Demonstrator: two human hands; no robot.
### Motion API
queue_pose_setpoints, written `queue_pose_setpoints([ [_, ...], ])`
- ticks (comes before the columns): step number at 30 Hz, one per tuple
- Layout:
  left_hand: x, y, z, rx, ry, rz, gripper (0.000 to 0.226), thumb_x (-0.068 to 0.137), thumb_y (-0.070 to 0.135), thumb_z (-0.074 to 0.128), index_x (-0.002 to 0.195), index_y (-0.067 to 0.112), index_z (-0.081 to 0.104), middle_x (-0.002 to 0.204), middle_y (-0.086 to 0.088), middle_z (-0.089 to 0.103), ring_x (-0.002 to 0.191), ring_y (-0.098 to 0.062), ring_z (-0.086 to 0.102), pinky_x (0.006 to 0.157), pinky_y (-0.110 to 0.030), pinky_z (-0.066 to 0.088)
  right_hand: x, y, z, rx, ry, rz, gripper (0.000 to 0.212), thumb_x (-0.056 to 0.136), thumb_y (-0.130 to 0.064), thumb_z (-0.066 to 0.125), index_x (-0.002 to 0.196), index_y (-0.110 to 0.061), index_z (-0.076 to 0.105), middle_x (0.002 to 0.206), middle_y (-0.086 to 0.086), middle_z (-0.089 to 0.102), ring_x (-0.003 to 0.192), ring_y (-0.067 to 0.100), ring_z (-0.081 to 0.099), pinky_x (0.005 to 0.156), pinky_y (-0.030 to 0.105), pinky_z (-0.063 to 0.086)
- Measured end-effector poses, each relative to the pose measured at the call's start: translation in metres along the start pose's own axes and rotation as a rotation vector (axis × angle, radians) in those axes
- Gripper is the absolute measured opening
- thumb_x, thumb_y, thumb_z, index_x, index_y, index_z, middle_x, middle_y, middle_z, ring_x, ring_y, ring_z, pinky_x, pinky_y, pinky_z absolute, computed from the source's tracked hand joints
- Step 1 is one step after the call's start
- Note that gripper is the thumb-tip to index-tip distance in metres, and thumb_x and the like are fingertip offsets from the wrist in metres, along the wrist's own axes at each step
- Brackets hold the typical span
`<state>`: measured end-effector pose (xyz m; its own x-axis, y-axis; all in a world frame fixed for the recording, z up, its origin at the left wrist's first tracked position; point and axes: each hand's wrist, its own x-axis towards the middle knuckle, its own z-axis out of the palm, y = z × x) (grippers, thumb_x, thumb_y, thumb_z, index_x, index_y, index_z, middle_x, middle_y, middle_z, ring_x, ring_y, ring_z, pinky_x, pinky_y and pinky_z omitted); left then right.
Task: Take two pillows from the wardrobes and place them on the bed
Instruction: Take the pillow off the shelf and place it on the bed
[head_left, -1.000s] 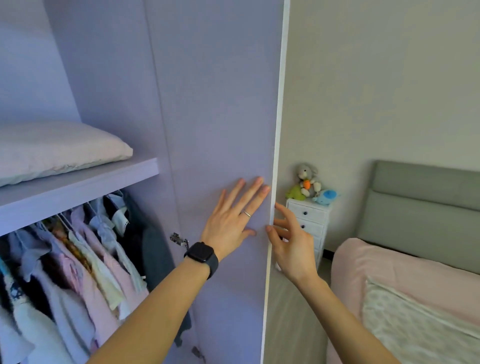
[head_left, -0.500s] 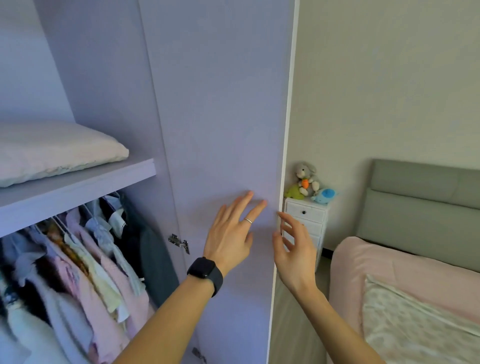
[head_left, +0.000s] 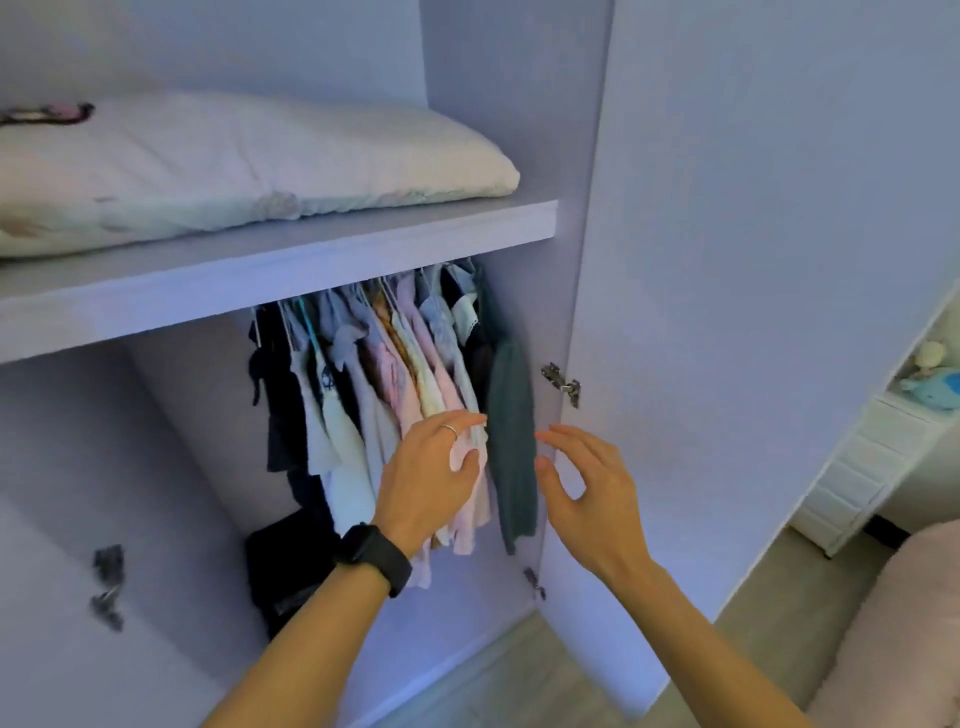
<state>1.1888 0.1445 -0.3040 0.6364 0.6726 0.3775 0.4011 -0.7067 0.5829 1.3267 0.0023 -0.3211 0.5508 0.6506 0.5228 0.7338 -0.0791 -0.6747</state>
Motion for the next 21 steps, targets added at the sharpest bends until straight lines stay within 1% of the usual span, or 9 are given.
queue_pose_setpoints([
  [2,0.008,-0.010,-0.028,0.049,0.069,-0.013,0.039,0.093,0.022,0.061,0.130,0.033,0.059,0.137,0.008,0.057,0.128,-0.013,0.048,0.104,-0.027,0.041,0.024,-0.016,0.017,0.016,-0.035,-0.067,0.028,0.093,-0.019,0.070,0.121,-0.021,0.072,0.130,-0.003,0.067,0.123,0.016,0.055,0.106,0.022,0.034],
  [6,0.036,-0.019,-0.085,0.158,0.209,-0.014,0.041,0.092,0.020,0.063,0.132,0.027,0.059,0.139,0.004,0.057,0.130,-0.016,0.047,0.102,-0.022,0.036,0.087,-0.046,0.040,0.037,-0.061,-0.234,0.031,0.095,-0.028,0.067,0.125,-0.023,0.070,0.131,-0.007,0.063,0.124,0.004,0.044,0.108,0.006,0.019],
  [7,0.046,-0.021,-0.099,0.181,0.246,-0.017,0.041,0.092,0.020,0.062,0.132,0.027,0.059,0.140,0.004,0.056,0.130,-0.017,0.047,0.103,-0.022,0.035,0.107,-0.053,0.045,0.055,-0.055,-0.270,0.031,0.095,-0.027,0.067,0.125,-0.022,0.070,0.132,-0.005,0.064,0.125,0.006,0.046,0.108,0.009,0.022],
  [10,0.084,-0.023,-0.139,0.247,0.333,-0.040,0.044,0.091,0.021,0.062,0.134,0.029,0.058,0.143,0.005,0.053,0.133,-0.015,0.044,0.106,-0.026,0.036,0.175,-0.069,0.060,0.072,-0.013,-0.394,0.030,0.093,-0.017,0.070,0.122,-0.016,0.070,0.130,0.004,0.067,0.125,0.014,0.049,0.109,0.030,0.035],
  [12,0.111,-0.024,-0.160,0.308,0.384,-0.047,0.046,0.090,0.021,0.061,0.134,0.031,0.057,0.145,0.007,0.051,0.134,-0.015,0.041,0.105,-0.030,0.040,0.221,-0.075,0.067,0.069,-0.025,-0.406,0.031,0.094,-0.019,0.068,0.125,-0.016,0.068,0.135,0.005,0.063,0.128,0.017,0.046,0.110,0.028,0.032],
  [14,0.140,-0.026,-0.176,0.362,0.434,-0.047,0.048,0.088,0.020,0.062,0.134,0.032,0.057,0.147,0.007,0.048,0.135,-0.015,0.039,0.103,-0.033,0.042,0.270,-0.078,0.074,0.045,-0.067,-0.389,0.038,0.096,-0.026,0.065,0.133,-0.020,0.063,0.144,0.003,0.056,0.135,0.021,0.042,0.111,0.025,0.027],
  [15,0.155,-0.028,-0.183,0.384,0.451,-0.049,0.050,0.086,0.019,0.063,0.134,0.031,0.056,0.149,0.006,0.047,0.137,-0.016,0.038,0.104,-0.034,0.041,0.294,-0.077,0.077,0.021,-0.082,-0.395,0.042,0.096,-0.029,0.064,0.137,-0.022,0.059,0.148,0.002,0.052,0.138,0.022,0.039,0.112,0.027,0.027],
  [18,0.200,-0.036,-0.197,0.494,0.472,-0.068,0.057,0.085,0.014,0.063,0.139,0.028,0.053,0.154,-0.003,0.040,0.143,-0.025,0.032,0.114,-0.040,0.033,0.363,-0.071,0.083,-0.148,-0.114,-0.429,0.061,0.091,-0.036,0.066,0.148,-0.030,0.047,0.161,0.004,0.035,0.148,0.029,0.022,0.120,0.045,0.023],
  [21,0.238,-0.049,-0.202,0.707,0.423,-0.133,0.075,0.085,0.015,0.057,0.152,0.035,0.030,0.164,-0.006,0.017,0.151,-0.031,0.009,0.122,-0.051,0.012,0.421,-0.062,0.087,-0.439,-0.222,-0.416,0.086,0.083,-0.052,0.065,0.154,-0.051,0.017,0.170,-0.004,0.004,0.154,0.028,-0.007,0.119,0.064,-0.004],
])
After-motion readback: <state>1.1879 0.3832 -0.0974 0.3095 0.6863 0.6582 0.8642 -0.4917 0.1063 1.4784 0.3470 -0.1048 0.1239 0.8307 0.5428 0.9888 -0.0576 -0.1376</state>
